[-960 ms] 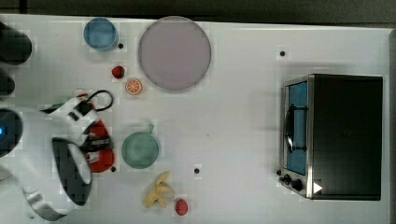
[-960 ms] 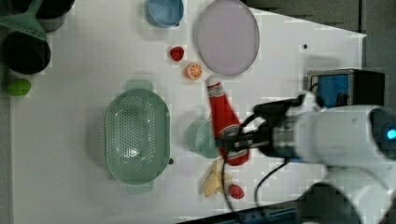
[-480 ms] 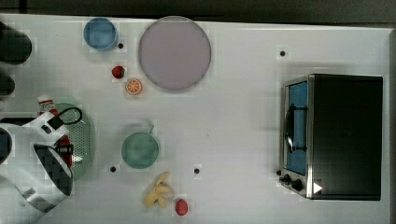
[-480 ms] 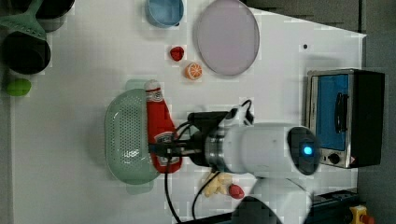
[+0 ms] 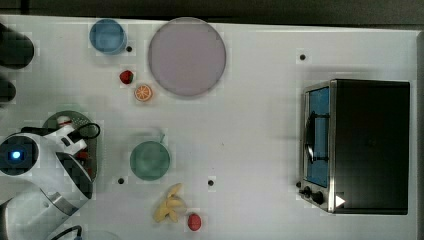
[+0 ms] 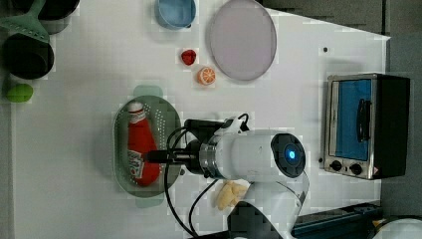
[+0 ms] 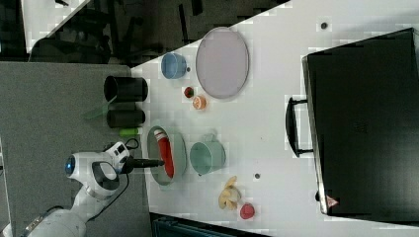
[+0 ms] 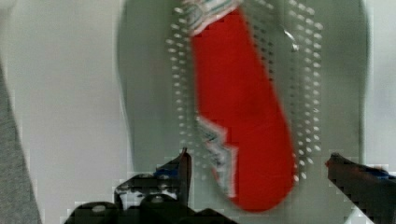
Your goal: Pick Ketchup from the table and place it in strainer.
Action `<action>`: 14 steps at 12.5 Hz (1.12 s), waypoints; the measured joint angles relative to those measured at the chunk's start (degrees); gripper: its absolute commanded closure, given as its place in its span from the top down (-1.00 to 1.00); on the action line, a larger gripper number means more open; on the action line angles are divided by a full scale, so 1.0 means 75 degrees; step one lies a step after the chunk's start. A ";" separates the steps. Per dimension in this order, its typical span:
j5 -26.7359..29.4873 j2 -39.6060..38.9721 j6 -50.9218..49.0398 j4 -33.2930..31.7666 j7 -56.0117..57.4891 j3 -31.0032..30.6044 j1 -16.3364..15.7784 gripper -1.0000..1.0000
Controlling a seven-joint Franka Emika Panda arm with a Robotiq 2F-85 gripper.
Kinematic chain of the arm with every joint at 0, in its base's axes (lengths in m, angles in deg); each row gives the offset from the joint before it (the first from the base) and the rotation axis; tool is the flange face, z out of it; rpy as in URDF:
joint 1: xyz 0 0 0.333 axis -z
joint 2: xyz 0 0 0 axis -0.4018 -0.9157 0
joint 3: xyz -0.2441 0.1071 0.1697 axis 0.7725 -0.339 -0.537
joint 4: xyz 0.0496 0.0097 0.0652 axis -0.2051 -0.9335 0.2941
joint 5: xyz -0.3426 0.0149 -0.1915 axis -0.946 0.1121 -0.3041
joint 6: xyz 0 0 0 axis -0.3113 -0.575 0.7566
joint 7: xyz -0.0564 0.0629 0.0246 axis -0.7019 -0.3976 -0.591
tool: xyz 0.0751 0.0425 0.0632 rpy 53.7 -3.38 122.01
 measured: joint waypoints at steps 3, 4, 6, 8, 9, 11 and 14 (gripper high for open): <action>0.0077 0.0446 0.0007 -0.0030 -0.0170 0.0011 0.0062 1.00; 0.0115 0.0787 -0.0011 -0.0045 -0.0172 0.0000 0.0157 1.00; 0.0184 0.1610 -0.0048 -0.0030 -0.0190 -0.0004 0.0459 1.00; 0.0141 0.2392 -0.0586 0.0224 -0.0202 0.0149 0.0808 1.00; 0.0185 0.2718 -0.1197 0.0403 -0.0202 0.0332 0.0958 1.00; 0.0215 0.3215 -0.2264 0.0865 -0.0202 0.0813 0.1336 1.00; 0.0213 0.3644 -0.3999 0.1708 -0.0202 0.2059 0.1691 1.00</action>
